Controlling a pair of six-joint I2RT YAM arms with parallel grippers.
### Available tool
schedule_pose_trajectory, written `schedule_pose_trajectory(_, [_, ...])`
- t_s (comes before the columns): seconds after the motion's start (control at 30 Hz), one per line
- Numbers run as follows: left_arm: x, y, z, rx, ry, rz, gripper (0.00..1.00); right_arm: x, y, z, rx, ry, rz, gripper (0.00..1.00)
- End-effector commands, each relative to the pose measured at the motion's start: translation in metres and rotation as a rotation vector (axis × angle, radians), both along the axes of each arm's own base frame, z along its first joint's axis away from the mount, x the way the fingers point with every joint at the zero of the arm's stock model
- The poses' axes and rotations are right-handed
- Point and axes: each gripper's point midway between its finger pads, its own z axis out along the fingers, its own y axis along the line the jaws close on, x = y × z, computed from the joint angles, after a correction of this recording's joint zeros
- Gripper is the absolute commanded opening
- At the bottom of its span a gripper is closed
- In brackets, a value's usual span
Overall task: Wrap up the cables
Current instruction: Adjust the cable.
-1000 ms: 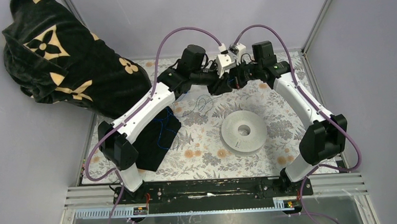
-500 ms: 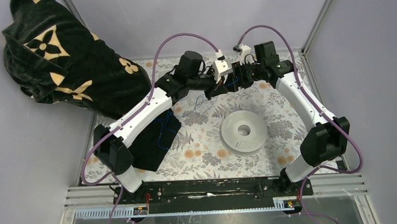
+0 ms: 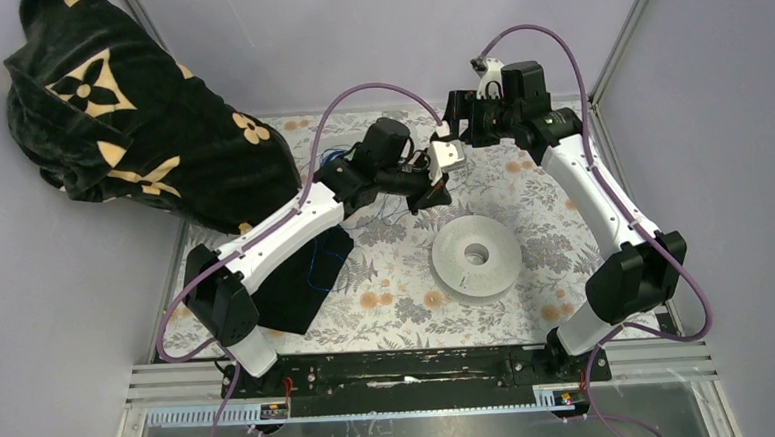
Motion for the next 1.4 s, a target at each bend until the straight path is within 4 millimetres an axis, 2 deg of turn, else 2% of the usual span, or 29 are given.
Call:
schedule_pose_trajectory(0.0, [-0.009,0.004,-0.015,0.048,-0.013,-0.029,0.0,0.02,-0.003,0.035,0.023,-0.101,-0.078,0.88])
schedule_pose_trajectory(0.17, [-0.017,0.023,-0.032,0.13,-0.025,-0.041,0.0,0.019,-0.009,0.046,-0.019,-0.153,-0.061,0.89])
schedule_pose_trajectory(0.27, [-0.023,0.035,-0.036,0.147,-0.054,-0.051,0.0,0.013,-0.015,0.051,-0.036,-0.201,-0.041,0.88])
schedule_pose_trajectory(0.37, [-0.028,0.046,-0.035,0.164,-0.147,-0.09,0.0,0.003,-0.014,0.029,-0.036,-0.179,-0.018,0.86])
schedule_pose_trajectory(0.43, [-0.028,0.053,-0.033,0.176,-0.212,-0.107,0.0,-0.006,-0.006,0.011,0.002,-0.117,0.019,0.83])
schedule_pose_trajectory(0.57, [-0.031,0.064,-0.03,0.2,-0.355,-0.171,0.0,-0.029,0.025,-0.015,0.162,0.033,0.158,0.75])
schedule_pose_trajectory(0.7, [-0.032,0.068,-0.033,0.227,-0.38,-0.2,0.0,-0.041,0.044,-0.025,0.251,0.115,0.241,0.7])
schedule_pose_trajectory(0.83, [-0.032,0.071,-0.035,0.24,-0.406,-0.211,0.0,-0.049,0.054,-0.022,0.329,0.161,0.294,0.68])
schedule_pose_trajectory(1.07, [-0.033,0.071,-0.038,0.248,-0.401,-0.22,0.0,-0.045,0.044,-0.016,0.293,0.108,0.229,0.67])
schedule_pose_trajectory(1.37, [-0.037,0.073,-0.043,0.26,-0.397,-0.245,0.0,-0.034,0.008,0.009,0.304,0.015,0.161,0.62])
